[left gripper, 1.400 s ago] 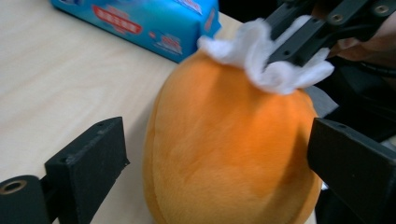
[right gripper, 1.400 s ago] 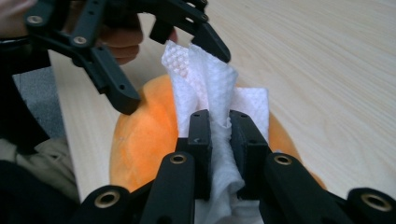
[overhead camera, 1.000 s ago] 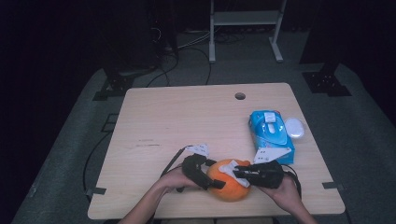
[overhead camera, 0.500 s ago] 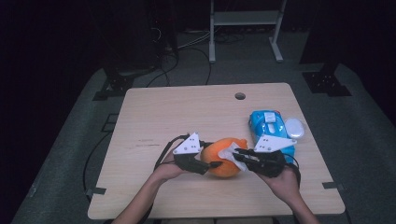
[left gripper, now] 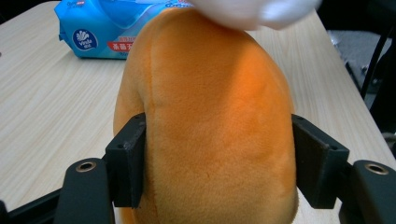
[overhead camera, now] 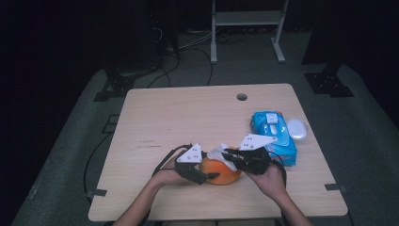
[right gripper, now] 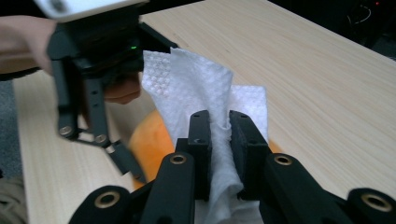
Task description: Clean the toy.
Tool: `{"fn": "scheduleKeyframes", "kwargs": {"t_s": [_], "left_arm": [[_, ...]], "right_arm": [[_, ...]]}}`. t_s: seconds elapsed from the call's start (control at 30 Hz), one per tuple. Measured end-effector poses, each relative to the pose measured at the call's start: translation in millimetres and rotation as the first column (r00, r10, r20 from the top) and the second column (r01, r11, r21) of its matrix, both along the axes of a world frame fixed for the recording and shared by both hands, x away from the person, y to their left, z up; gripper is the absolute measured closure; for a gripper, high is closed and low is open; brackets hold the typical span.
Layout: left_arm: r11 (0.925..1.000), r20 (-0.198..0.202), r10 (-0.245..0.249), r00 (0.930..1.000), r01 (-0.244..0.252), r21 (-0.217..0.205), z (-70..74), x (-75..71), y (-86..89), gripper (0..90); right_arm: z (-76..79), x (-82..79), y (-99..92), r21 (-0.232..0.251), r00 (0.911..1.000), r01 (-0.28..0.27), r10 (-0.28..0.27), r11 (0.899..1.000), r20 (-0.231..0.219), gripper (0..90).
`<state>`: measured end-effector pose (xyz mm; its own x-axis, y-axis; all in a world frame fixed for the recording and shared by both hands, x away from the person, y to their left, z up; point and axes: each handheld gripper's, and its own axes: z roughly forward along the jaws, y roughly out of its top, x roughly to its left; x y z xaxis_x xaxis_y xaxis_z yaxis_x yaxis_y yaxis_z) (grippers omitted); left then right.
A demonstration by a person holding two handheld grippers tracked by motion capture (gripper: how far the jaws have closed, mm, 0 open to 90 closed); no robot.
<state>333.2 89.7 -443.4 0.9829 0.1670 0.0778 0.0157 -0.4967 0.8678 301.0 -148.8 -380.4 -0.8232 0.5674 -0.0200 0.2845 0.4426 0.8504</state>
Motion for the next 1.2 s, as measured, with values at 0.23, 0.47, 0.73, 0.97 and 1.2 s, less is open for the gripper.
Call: {"fn": "scheduleKeyframes", "kwargs": {"t_s": [0.23,0.47,0.73,0.97,1.2], "left_arm": [[0.9960,-0.151,0.068,0.9862,-0.076,-0.048,9.9,8.9,2.3,11.2],[0.9959,-0.178,0.085,0.9804,-0.089,-0.015,5.6,7.5,3.3,23.6],[0.9993,-0.059,0.022,0.9980,-0.020,0.033,9.7,-2.1,-4.7,28.1],[0.9996,-0.070,0.025,0.9972,-0.025,0.011,8.2,-0.4,-0.6,27.9],[0.9997,-0.055,0.020,0.9983,-0.019,0.017,8.2,-1.5,-4.9,25.9]], "right_arm": [[-18.8,9.7,-6.3,0.019,0.9980,0.001,0.000,1.000,-0.064,78.7],[-17.2,7.3,-7.0,0.013,0.9978,0.000,0.001,1.000,-0.066,78.6],[-5.6,-7.9,26.9,-0.048,0.9972,-0.073,0.073,0.996,0.013,78.2],[-5.3,0.2,-1.8,-0.037,1.0000,0.005,-0.005,0.999,0.001,78.3],[-7.9,1.1,-21.8,-0.034,0.9988,0.032,-0.033,0.999,-0.035,78.2]]}}
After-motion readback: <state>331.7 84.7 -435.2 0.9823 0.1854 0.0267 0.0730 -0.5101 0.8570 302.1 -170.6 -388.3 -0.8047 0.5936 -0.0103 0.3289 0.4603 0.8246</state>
